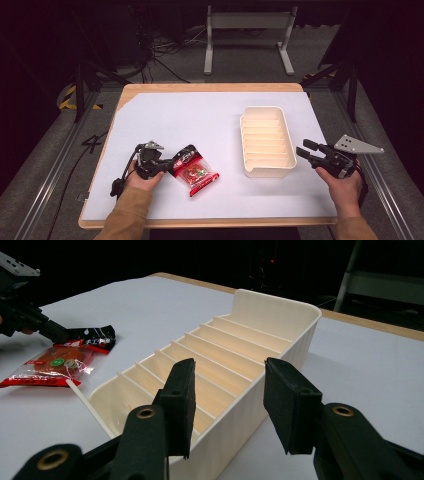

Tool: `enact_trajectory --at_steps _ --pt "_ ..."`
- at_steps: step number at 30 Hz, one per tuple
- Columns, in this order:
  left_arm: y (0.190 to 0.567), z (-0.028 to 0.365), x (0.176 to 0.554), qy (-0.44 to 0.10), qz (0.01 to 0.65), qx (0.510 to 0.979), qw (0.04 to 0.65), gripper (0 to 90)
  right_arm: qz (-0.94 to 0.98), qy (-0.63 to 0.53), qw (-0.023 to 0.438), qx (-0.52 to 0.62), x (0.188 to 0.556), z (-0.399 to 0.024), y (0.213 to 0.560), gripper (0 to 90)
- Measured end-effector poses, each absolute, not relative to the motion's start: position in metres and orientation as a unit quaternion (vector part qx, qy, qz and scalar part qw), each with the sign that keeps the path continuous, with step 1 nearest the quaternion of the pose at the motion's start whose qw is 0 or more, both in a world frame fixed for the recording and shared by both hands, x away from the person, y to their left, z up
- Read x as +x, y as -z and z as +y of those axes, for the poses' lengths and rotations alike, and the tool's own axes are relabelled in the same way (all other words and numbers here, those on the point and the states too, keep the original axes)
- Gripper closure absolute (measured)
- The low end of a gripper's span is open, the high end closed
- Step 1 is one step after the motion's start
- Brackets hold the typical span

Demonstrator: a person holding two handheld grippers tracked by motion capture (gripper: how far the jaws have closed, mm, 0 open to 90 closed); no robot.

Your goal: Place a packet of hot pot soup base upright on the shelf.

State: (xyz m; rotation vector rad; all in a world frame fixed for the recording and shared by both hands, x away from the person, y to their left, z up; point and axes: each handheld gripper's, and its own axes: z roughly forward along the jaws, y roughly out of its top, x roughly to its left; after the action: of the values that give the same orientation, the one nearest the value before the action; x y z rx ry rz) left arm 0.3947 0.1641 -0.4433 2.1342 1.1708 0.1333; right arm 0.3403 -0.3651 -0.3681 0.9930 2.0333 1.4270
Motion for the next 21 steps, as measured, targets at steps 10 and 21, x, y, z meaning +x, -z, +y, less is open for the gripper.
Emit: enact_trajectory --at_steps 10,21 --pt "0.436 0.167 0.391 -0.063 0.442 0.817 0.365 89.6 0.738 -0.518 0.237 0.363 0.34 -0.367 0.368 57.6" --pt "0.404 0.162 0.378 -0.092 0.413 0.81 0.405 89.9 0.737 -0.52 0.24 0.359 0.337 -0.366 0.363 56.0"
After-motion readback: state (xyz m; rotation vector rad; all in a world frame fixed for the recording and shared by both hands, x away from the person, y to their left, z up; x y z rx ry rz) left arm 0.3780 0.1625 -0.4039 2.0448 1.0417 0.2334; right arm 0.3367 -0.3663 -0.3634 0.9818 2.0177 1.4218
